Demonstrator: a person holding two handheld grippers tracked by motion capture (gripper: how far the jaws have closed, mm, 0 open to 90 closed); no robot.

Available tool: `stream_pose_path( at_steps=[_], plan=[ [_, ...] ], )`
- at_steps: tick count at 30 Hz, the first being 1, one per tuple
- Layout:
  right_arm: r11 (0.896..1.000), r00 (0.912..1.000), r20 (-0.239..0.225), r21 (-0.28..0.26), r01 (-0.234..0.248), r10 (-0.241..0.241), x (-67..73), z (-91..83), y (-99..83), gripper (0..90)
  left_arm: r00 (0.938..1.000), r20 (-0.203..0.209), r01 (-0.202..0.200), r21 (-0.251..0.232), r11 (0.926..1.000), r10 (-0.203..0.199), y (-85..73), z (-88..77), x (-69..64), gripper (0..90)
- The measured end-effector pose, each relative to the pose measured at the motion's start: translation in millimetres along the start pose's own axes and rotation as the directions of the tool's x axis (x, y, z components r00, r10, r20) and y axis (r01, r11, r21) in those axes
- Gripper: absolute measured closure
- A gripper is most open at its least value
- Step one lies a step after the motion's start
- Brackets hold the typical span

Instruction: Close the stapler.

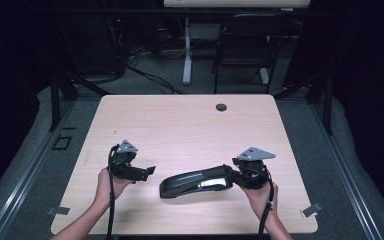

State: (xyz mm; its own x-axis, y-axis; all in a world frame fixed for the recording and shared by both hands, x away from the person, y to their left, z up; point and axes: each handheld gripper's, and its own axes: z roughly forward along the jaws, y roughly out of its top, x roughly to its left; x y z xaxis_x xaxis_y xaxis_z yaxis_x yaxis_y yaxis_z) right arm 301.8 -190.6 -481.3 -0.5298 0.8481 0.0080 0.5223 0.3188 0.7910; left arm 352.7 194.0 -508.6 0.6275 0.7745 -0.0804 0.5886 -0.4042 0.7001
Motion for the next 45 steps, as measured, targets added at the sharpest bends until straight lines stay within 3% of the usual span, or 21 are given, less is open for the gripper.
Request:
stream_pose_path(
  at_steps=[5, 17, 21, 27, 31, 36, 45],
  plan=[
    [0.999, 0.9988, 0.006, 0.018, -0.05, 0.05, -14.1, -6.6, 0.1, 41.7, 1.0, -0.001, 0.001, 0.002, 1.0, -0.001, 0.4, -1.5, 1.4, 7.5],
    [0.991, 0.9937, 0.048, 0.082, -0.105, 0.101, -48.9, -16.0, -10.4, 24.0, 1.0, -0.002, 0.003, 0.013, 0.9999, -0.003, -0.5, -0.4, 4.5, 6.7],
    [0.985, 0.9915, 0.065, 0.123, -0.12, 0.113, -59.5, -15.9, -14.5, 18.3, 1.0, -0.006, 0.003, 0.015, 0.9999, -0.003, -1.4, 0.4, 5.9, 6.2],
    [0.966, 0.9812, 0.105, 0.188, -0.179, 0.162, -83.5, -15.2, -28.4, 13.9, 0.9999, -0.009, 0.009, 0.025, 0.9996, -0.008, -2.7, 1.3, 9.1, 5.1],
    [0.956, 0.9773, 0.137, 0.223, -0.189, 0.161, -93.1, -13.4, -35.2, 10.9, 0.9998, -0.011, 0.016, 0.042, 0.999, -0.016, -3.9, 2.2, 12.7, 4.1],
    [0.942, 0.9786, 0.138, 0.281, -0.186, 0.153, -99.6, -5.7, -43.0, 6.5, 0.9994, -0.006, 0.035, 0.043, 0.9985, -0.035, -4.8, 4.4, 16.2, 3.1],
    [0.94, 0.9828, 0.133, 0.301, -0.163, 0.128, -102.2, 3.4, -49.4, 2.3, 0.9996, 0.009, 0.026, 0.087, 0.9959, -0.027, -5.1, 14.1, 18.6, 0.1]
  ],
)
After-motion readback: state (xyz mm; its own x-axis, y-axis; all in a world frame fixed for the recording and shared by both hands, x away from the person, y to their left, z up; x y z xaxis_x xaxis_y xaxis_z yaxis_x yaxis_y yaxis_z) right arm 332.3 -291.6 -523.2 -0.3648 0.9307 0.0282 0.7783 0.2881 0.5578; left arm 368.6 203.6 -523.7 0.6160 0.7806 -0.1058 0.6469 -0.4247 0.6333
